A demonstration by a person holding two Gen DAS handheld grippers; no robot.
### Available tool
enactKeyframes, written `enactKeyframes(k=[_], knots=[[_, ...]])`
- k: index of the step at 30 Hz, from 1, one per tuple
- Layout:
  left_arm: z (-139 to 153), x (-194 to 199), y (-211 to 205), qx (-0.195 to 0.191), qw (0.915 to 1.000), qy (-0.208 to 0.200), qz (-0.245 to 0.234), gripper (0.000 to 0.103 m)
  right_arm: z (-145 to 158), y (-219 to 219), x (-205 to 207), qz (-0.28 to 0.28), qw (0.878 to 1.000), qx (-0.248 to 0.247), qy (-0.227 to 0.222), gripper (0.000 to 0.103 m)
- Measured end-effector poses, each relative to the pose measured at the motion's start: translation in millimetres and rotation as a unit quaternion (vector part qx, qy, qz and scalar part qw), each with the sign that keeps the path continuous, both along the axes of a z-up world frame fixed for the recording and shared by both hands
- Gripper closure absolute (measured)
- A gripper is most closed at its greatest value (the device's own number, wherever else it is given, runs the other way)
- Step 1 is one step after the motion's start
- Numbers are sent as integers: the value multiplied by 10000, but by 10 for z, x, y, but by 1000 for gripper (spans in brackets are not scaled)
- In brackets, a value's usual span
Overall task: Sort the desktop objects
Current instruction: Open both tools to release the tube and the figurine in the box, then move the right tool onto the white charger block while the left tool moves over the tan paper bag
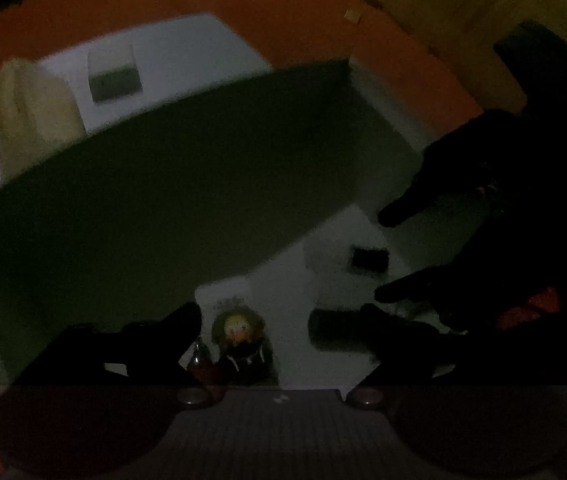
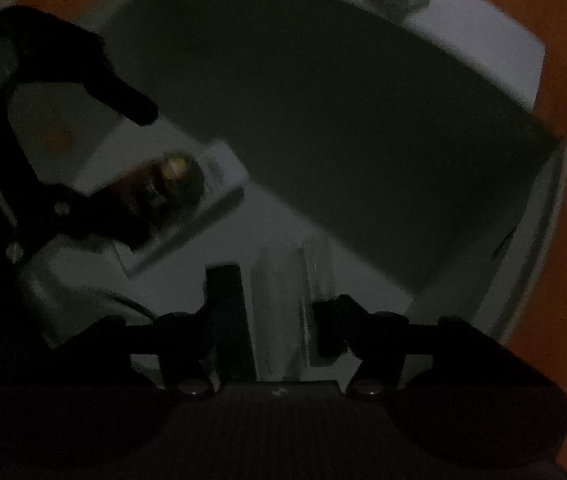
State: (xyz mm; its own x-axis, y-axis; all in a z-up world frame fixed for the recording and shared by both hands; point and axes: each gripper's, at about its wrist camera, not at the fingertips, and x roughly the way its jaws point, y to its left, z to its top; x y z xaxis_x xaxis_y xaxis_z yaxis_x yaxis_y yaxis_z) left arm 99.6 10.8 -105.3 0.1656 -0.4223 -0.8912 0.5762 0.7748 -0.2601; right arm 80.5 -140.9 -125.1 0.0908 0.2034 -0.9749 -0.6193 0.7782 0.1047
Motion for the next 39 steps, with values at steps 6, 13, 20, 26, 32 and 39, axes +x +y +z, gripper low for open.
enactKeyframes(k=[6,13,20,26,32,39], knots=[[317,152,101,-131,9997,-114,190,18,433,-42,277,-367,9984,413,-114,33],[701,566,356,-86,9934,-734,876,15,869,-191,960,-1286,9868,932,-318,16],[556,1265,547,246,9812,-813,1735,13,770,-234,1864,-2536,9607,1062,-394,16],[320,1657,611,568,9716,-688,2190,13,461,-60,2500,-2982,9501,894,-170,17],[101,1908,688,661,9666,-278,2461,13,173,108,2865,-3224,9433,786,-65,18],[-2,1975,575,865,9631,-220,2537,13,-118,189,3144,-3575,9313,694,52,19]])
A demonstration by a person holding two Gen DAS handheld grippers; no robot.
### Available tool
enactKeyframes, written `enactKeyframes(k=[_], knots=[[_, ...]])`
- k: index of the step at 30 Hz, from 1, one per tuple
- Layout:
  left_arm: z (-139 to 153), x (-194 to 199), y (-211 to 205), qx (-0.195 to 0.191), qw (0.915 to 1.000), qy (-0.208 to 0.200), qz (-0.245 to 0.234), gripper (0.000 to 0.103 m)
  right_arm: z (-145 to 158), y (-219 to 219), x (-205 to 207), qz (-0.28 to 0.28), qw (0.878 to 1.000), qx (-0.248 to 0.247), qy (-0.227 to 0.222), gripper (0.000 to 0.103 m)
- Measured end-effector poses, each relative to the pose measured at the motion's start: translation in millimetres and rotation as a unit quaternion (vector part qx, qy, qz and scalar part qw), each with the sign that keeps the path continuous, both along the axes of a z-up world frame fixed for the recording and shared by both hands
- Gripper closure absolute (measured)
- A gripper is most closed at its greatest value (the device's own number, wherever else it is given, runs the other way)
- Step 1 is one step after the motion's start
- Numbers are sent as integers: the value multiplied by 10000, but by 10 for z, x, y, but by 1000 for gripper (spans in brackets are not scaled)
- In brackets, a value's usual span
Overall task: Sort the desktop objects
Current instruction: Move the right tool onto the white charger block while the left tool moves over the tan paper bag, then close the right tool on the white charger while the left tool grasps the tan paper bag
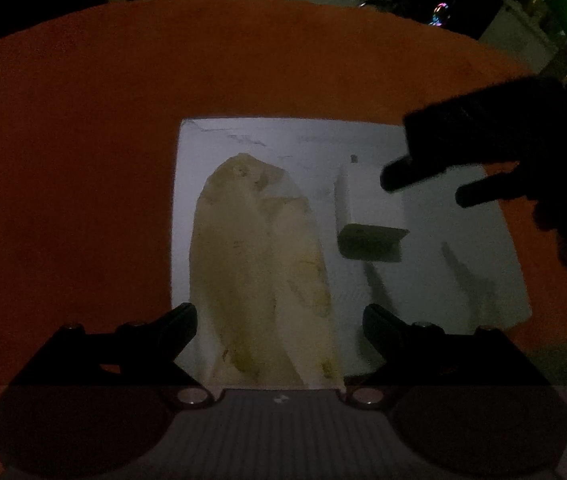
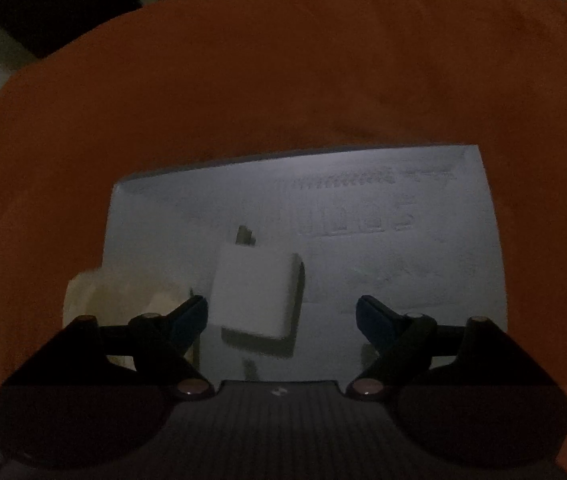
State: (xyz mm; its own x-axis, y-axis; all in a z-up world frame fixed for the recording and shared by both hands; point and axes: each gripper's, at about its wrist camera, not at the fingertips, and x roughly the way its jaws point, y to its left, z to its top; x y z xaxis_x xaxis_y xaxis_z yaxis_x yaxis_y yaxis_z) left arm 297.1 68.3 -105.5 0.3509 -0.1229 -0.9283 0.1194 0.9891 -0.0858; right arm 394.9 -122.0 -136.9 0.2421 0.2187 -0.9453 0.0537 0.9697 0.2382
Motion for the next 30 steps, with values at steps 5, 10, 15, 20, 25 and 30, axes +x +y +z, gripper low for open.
enactKeyframes(k=[5,10,15,20,25,30], knots=[[-69,18,-92,361,9993,78,104,14,-178,0,121,-184,9997,-53,133,19],[-127,7,-68,422,9989,97,198,13,-296,84,154,-181,9996,-153,181,19],[-190,-10,31,193,9990,198,363,12,-372,338,71,138,9989,-439,111,19],[-271,9,80,139,9980,367,497,7,-485,511,-7,190,9979,-598,145,17],[-321,16,10,242,9984,360,369,0,-500,529,-103,224,9962,-830,-98,28],[-331,23,-20,128,9984,451,306,0,-499,444,-185,397,9951,-891,-183,41]])
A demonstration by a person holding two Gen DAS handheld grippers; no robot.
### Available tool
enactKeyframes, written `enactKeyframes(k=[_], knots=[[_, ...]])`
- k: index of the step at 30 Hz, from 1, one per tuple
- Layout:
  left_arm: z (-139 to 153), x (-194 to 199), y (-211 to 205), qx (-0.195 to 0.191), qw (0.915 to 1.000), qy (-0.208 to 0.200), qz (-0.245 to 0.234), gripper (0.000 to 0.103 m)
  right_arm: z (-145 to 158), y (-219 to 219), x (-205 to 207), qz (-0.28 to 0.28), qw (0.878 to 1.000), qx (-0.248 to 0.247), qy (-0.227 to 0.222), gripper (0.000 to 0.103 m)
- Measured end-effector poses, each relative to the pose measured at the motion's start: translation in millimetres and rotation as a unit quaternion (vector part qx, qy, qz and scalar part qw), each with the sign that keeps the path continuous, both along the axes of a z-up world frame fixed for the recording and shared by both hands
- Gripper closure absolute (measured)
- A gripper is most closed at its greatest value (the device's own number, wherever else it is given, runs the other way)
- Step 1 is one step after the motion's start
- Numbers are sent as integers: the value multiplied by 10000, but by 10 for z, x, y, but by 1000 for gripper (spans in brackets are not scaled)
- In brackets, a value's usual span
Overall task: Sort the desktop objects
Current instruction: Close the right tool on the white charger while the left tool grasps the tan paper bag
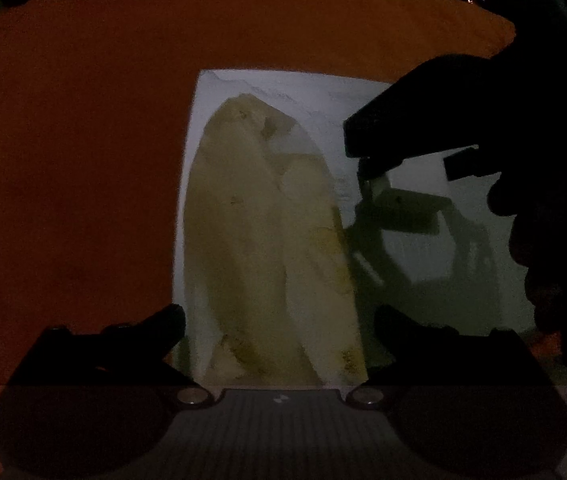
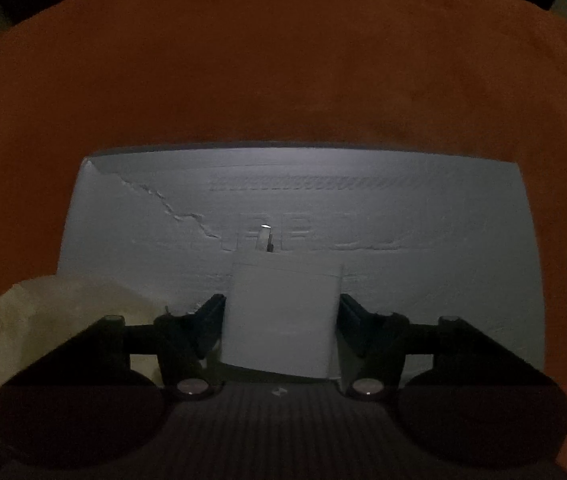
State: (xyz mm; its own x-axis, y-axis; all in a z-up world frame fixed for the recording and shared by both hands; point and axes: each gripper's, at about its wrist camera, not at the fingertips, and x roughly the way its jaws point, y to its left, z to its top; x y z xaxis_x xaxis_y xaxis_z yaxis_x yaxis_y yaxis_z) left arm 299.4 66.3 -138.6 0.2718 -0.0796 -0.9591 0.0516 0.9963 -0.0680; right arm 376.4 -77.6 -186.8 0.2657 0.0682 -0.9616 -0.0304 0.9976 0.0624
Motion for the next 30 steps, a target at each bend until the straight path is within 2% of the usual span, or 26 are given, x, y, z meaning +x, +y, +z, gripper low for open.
enactKeyframes(k=[6,9,11,13,16,17,20,23,30], knots=[[-10,-26,-18,-93,9998,-81,-174,1,13,-156,-120,256,9995,132,-126,42],[-50,-27,3,-168,9996,-74,-230,9,44,-284,-196,354,9992,139,-91,42],[-78,-29,23,-244,9993,-60,-268,18,63,-366,-279,458,9988,101,-120,43],[-88,-36,37,-316,9991,-71,-277,21,74,-445,-388,641,9977,-97,-200,43],[-61,-56,44,-409,9983,-233,-355,36,122,-608,-543,745,9968,-172,-238,43],[-41,-69,42,-455,9977,-295,-409,47,134,-676,-582,746,9967,-185,-255,43],[33,-121,5,-473,9957,-481,-634,61,143,-856,-677,744,9964,-299,-284,43],[89,-167,1,-514,9933,-708,-759,70,110,-992,-767,776,9957,-421,-290,43],[171,-227,184,-942,9895,-1040,-359,72,203,-1142,-808,745,9965,-213,-298,43]])
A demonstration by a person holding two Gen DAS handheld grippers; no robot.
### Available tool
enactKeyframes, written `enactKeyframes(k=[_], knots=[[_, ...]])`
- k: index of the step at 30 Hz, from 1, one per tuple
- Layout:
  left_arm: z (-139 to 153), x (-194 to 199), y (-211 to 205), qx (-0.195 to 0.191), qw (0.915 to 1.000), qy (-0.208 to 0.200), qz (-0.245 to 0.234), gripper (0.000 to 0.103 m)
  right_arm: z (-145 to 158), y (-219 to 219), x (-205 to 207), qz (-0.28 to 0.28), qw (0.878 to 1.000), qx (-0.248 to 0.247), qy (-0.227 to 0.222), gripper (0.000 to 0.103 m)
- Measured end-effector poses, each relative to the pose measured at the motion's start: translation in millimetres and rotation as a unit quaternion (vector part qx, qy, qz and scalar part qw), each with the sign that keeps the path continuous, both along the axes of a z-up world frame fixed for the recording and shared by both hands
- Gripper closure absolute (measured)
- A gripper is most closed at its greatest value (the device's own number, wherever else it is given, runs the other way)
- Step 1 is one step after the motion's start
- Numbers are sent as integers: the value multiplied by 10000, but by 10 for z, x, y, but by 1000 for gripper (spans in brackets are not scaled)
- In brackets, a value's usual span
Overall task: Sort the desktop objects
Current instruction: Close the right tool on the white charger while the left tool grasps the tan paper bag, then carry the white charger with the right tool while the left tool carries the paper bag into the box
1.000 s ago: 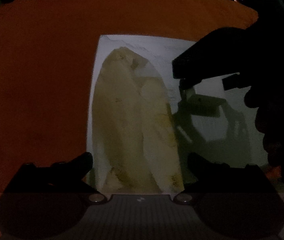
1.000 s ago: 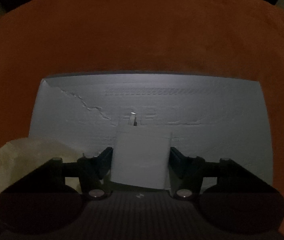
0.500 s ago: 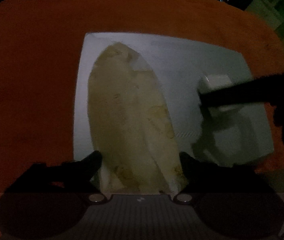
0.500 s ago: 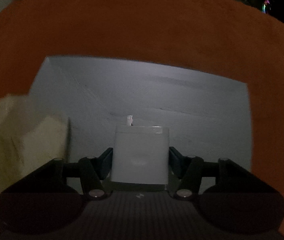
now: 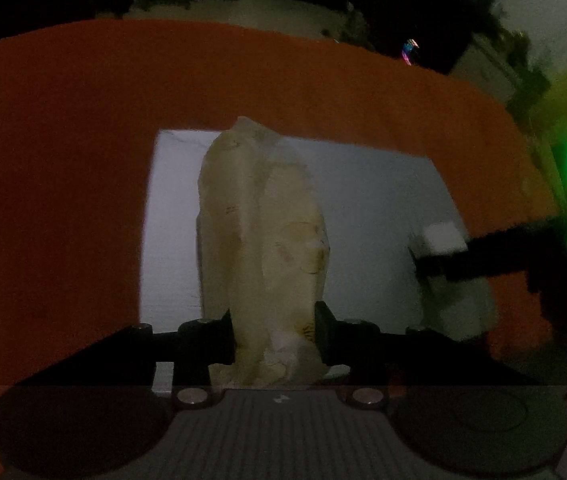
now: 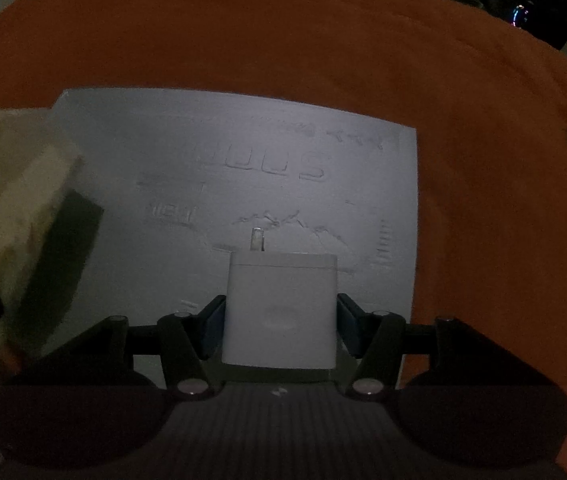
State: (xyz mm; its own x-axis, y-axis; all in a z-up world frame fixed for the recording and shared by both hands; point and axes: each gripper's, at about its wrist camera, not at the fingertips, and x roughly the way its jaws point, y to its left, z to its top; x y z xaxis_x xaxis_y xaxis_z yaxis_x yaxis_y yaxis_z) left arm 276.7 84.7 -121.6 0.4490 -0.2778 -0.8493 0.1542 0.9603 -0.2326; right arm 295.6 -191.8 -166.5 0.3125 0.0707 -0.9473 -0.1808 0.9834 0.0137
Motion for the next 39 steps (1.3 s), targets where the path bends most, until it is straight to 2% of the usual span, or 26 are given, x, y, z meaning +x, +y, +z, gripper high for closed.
enactKeyframes(k=[6,14,20,23,29,32,37,39], knots=[[218,-66,134,-267,9992,-1,295,72,150,-74,33,-39,9991,415,23,44],[646,-307,114,-521,9979,-364,141,72,434,-136,-107,252,9987,423,-141,44],[857,-514,20,-735,9957,-555,-134,72,753,-122,-402,641,9964,449,-328,44],[920,-645,15,-834,9948,-509,-284,72,938,-115,-601,866,9935,567,-464,44],[1012,-876,-47,-779,9934,-650,-542,72,1147,-141,-1049,1152,9886,821,-512,44],[1042,-1029,-119,-669,9920,-686,-825,72,1231,-159,-1267,1237,9857,1016,-531,44],[955,-1182,-153,-595,9920,-480,-1003,72,1302,-209,-1514,1215,9806,1475,-426,43],[903,-1227,-170,-536,9920,-394,-1072,72,1280,-226,-1604,1209,9807,1483,-390,43]])
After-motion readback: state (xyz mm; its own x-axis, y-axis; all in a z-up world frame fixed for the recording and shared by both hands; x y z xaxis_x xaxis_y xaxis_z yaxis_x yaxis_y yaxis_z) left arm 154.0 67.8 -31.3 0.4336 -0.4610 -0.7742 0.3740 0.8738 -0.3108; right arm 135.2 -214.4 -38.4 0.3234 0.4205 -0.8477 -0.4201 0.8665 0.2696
